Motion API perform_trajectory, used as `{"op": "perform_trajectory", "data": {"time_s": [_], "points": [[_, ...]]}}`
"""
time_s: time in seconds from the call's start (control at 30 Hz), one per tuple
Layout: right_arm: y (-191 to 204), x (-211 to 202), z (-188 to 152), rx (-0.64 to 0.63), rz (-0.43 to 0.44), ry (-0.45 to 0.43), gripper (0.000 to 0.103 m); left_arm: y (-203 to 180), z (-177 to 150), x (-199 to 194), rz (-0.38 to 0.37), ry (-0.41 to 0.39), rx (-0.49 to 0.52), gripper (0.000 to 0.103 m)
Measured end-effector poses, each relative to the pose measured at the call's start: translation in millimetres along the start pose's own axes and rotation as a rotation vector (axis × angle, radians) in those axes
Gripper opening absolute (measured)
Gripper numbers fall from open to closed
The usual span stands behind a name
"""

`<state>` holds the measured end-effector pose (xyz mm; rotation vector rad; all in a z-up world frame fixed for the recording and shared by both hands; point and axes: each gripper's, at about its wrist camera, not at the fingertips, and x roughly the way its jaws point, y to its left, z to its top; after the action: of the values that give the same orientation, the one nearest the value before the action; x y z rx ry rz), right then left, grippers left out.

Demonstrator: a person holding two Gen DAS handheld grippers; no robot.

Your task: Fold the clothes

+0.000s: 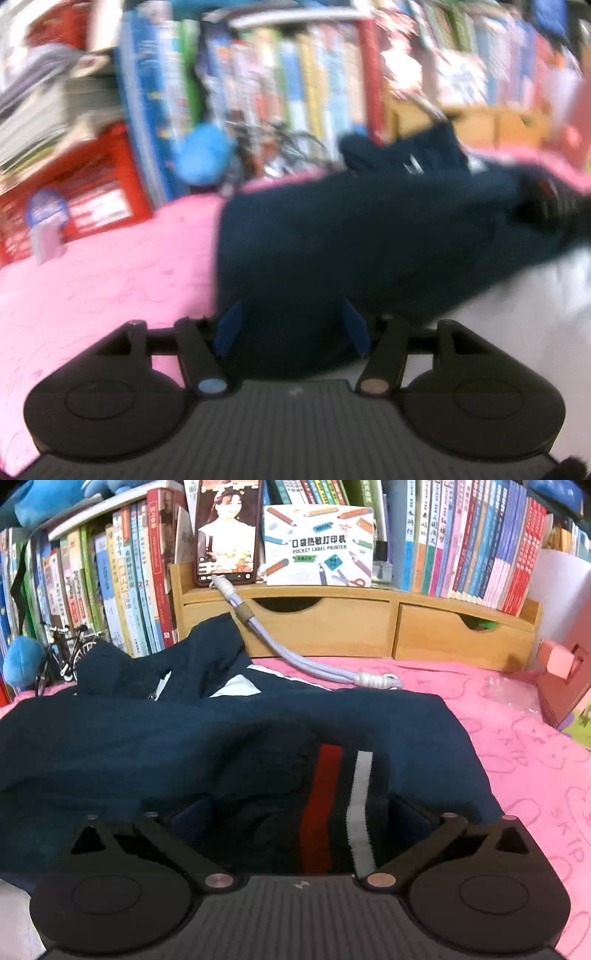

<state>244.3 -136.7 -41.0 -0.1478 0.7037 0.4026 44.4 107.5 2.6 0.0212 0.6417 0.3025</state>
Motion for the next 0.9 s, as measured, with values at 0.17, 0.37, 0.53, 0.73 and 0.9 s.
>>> {"op": "perform_trajectory", "data": {"time_s": [0.17, 0.37, 0.53, 0.73, 0.9], "points": [[1, -1, 1, -0.002, -0.001, 0.001, 0.103, 16, 39, -13, 0.041, -0.093, -0.08, 0.06], [0, 0, 1, 0.0, -0.001, 0.002, 0.103, -11, 59, 59, -0.06, 0.027, -0.085, 0.061], [0, 0, 1, 0.003, 0.001, 0.003, 0.103, 4, 35, 93, 0.061, 0.073, -0.102, 0.07], [-1, 0, 1, 0.005, 0.005, 0.005, 0.103, 44, 31, 91, 0.263, 0.095, -0.099, 0.072], [-2, 0, 1, 0.004, 0.005, 0.005, 0.103, 53, 18, 34, 0.194, 0.045, -0.17, 0.068]]}}
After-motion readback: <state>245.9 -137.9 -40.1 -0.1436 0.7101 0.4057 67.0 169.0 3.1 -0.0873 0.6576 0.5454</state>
